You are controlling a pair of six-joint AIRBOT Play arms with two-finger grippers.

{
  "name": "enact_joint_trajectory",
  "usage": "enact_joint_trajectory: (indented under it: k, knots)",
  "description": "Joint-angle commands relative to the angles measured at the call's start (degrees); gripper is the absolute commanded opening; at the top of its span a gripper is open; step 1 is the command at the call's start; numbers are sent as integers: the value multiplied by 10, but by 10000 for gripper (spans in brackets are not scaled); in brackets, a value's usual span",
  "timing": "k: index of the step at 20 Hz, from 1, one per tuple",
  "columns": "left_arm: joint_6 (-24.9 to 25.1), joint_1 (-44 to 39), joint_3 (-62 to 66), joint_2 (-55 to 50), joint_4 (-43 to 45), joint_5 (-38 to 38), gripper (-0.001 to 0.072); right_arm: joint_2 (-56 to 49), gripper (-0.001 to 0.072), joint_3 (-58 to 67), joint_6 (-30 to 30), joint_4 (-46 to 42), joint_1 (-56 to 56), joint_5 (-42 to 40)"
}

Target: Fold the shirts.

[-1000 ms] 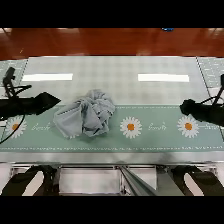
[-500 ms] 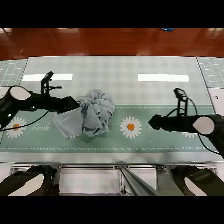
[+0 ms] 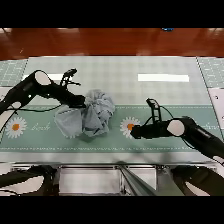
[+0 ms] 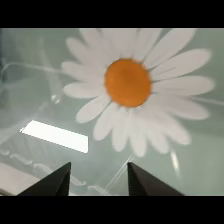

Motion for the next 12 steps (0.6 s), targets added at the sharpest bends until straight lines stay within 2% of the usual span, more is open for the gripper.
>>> enact_joint_trajectory:
  k: [1,4,9,12]
  knots:
    - [-8,5,53,0,56,-13,15,-47,405,0,-34,95,67,-64]
    - [-8,26,64,15,34,-10,15,-99,405,23,-82,171,94,-118]
    - [-19,64,63,19,35,-23,15,-177,405,108,-109,171,96,-121]
    - [-48,72,63,19,35,-16,15,-223,405,153,-115,174,97,-110]
